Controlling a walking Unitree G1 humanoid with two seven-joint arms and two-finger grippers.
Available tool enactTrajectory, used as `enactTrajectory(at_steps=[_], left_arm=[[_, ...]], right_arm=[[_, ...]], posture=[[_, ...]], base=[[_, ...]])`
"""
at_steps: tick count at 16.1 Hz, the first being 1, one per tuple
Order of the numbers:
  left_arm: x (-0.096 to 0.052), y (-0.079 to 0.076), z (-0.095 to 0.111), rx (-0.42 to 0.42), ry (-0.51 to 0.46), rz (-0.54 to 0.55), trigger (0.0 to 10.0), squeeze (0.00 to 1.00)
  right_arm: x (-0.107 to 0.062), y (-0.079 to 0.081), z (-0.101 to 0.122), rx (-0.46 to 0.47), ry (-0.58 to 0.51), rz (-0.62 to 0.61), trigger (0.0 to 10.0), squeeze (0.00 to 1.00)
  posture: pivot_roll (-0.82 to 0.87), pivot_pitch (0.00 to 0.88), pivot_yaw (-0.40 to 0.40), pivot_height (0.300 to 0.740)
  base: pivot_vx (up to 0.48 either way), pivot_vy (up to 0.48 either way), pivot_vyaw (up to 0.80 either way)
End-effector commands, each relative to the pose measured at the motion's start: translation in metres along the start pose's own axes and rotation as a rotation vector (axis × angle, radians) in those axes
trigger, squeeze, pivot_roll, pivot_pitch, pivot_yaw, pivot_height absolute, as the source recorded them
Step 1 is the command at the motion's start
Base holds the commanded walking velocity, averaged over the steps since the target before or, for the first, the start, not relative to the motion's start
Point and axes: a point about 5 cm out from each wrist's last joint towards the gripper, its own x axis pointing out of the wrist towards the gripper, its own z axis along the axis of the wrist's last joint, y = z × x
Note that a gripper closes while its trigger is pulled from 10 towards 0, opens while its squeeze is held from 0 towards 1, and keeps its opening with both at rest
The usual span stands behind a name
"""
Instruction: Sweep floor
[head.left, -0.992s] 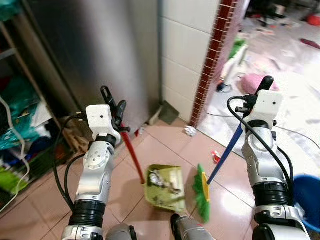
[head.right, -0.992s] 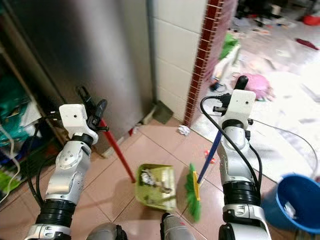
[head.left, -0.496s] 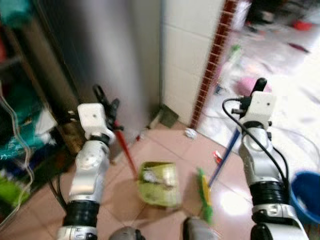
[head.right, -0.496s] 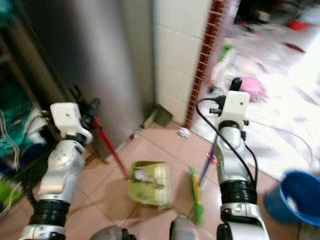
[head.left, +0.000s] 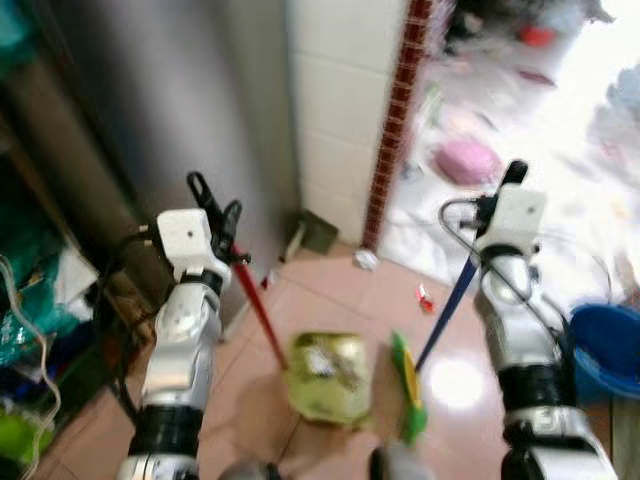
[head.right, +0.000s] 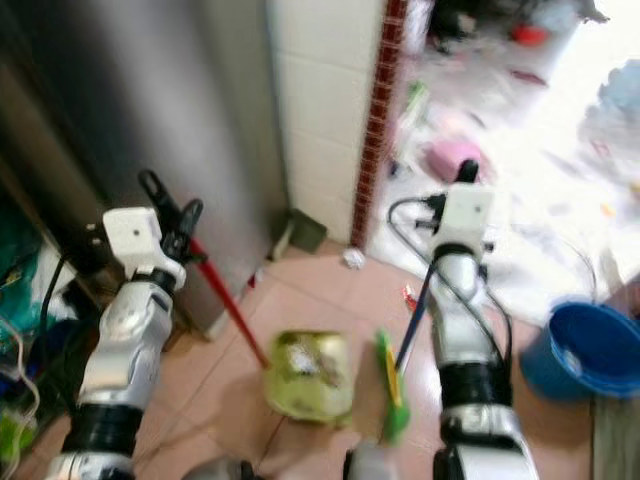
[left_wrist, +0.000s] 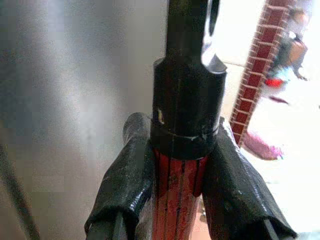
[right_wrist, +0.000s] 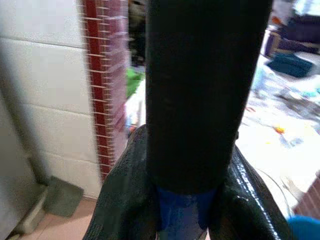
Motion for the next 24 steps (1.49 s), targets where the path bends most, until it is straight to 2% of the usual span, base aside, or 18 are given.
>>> enactTrajectory(at_steps=[1, 4, 15, 21, 24], left_arm=[[0.0043, -0.0087, 0.0196, -0.008, -0.090, -0.041, 10.0, 0.00], [0.0041, -0.0105, 0.0199, -0.041, -0.087, -0.066, 10.0, 0.00], [0.0031, -0.0136, 0.0191, -0.043, -0.084, -0.089, 10.0, 0.00], [0.0023, -0.0133, 0.0175, -0.039, -0.077, -0.088, 10.0, 0.00], [0.0011, -0.0137, 0.0162, -0.039, -0.072, -0.091, 10.0, 0.00]], right_arm=[[0.0038, -0.0100, 0.0069, -0.037, -0.029, -0.037, 10.0, 0.00], [0.0048, -0.0104, 0.0062, -0.036, -0.020, -0.043, 10.0, 0.00], [0.0049, -0.0125, 0.0059, -0.050, -0.019, -0.050, 10.0, 0.00], [0.0043, -0.0141, 0.0041, -0.058, -0.012, -0.056, 10.0, 0.00], [0.0014, -0.0135, -0.0020, -0.057, 0.008, -0.047, 10.0, 0.00]], posture=[[-0.09, 0.000, 0.043, 0.740], [-0.09, 0.000, 0.044, 0.740], [-0.10, 0.000, 0.047, 0.740], [-0.10, 0.000, 0.048, 0.740], [-0.10, 0.000, 0.051, 0.740]], base=[[0.000, 0.000, -0.51], [0.000, 0.000, -0.55], [0.000, 0.000, -0.80], [0.000, -0.256, -0.80], [0.000, -0.306, -0.14]])
